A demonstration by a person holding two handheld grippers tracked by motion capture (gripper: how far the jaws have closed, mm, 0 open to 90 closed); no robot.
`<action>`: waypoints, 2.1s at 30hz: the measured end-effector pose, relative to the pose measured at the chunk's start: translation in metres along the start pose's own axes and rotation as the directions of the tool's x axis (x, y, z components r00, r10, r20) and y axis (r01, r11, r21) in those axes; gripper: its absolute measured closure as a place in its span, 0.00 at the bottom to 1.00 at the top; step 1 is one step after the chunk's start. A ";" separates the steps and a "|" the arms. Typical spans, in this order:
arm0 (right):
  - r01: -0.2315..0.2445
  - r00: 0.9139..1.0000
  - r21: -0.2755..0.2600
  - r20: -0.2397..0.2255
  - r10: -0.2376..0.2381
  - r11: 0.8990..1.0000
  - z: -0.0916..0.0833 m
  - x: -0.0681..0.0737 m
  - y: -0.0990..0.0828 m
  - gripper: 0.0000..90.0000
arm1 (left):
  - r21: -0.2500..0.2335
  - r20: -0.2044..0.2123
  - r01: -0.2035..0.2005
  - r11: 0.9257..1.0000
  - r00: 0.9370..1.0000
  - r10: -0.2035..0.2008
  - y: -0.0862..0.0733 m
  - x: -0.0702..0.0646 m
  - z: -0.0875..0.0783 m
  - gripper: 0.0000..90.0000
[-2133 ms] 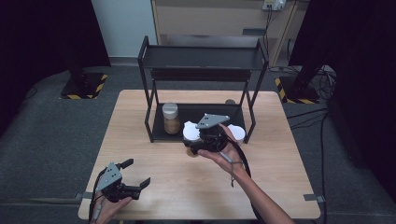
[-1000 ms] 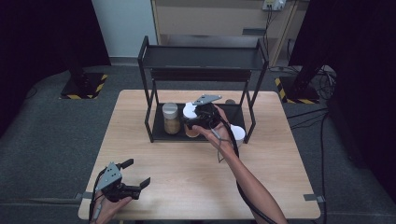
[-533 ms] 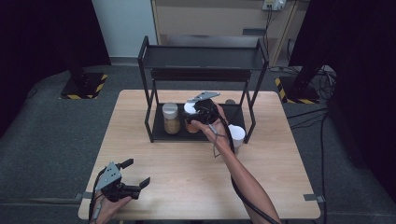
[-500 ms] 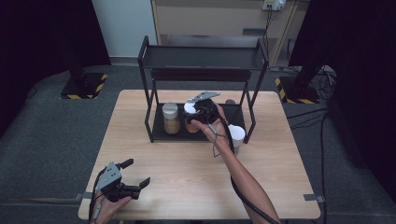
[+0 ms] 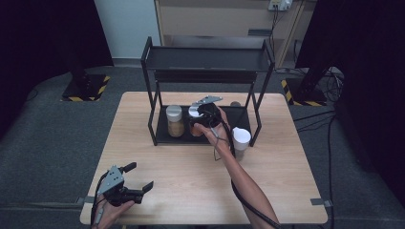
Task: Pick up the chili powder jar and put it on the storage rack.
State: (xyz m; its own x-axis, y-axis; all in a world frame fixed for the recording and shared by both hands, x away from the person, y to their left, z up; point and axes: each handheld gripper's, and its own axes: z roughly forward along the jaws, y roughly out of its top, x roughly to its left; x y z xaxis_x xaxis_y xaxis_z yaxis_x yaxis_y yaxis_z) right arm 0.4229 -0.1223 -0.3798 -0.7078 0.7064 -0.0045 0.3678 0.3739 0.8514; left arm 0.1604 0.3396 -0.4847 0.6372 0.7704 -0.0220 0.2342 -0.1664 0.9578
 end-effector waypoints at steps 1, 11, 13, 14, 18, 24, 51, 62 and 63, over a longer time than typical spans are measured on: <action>0.000 1.000 0.000 0.000 0.000 1.000 0.000 0.000 0.000 0.34 | 0.000 0.000 0.000 1.000 1.000 0.000 0.000 0.000 0.000 0.01; -0.017 1.000 0.007 0.020 0.017 1.000 0.008 -0.001 -0.008 0.34 | 0.003 -0.001 -0.001 1.000 1.000 0.001 0.000 0.000 0.000 0.01; -0.025 0.999 0.009 0.023 0.024 1.000 0.009 -0.002 -0.009 0.34 | 0.003 -0.001 -0.001 1.000 1.000 0.001 0.000 0.000 0.000 0.01; -0.018 1.000 0.006 0.026 0.018 1.000 0.010 -0.002 -0.010 0.34 | 0.003 -0.001 -0.001 1.000 1.000 0.001 0.000 0.000 0.000 0.01; -0.027 0.999 0.004 0.026 0.027 1.000 0.010 -0.004 -0.011 0.34 | 0.004 -0.001 -0.002 1.000 1.000 0.002 0.000 0.000 0.000 0.01; -0.039 0.999 0.001 0.027 0.039 0.999 0.012 -0.006 -0.013 0.34 | 0.002 -0.001 -0.002 1.000 1.000 0.002 0.000 0.000 0.000 0.01; -0.047 0.998 -0.033 0.040 0.049 0.998 0.011 -0.003 -0.020 0.14 | 0.003 -0.001 -0.005 1.000 1.000 0.005 0.000 0.000 0.000 0.01; -0.086 0.995 -0.067 0.043 0.089 0.994 -0.008 0.001 -0.004 0.06 | 0.001 -0.005 -0.007 1.000 1.000 0.007 0.000 -0.001 -0.001 0.01; -0.081 0.995 -0.072 0.044 0.084 0.994 -0.011 0.001 -0.003 0.06 | 0.001 -0.005 -0.006 1.000 1.000 0.006 0.000 -0.001 0.000 0.01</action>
State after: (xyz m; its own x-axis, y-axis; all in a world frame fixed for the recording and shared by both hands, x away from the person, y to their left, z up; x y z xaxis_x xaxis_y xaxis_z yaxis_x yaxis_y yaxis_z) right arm 0.4148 -0.1293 -0.3765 -0.6470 0.7612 0.0439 0.3791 0.2711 0.8848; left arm 0.1597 0.3394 -0.4842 0.6347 0.7726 -0.0147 0.2311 -0.1716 0.9577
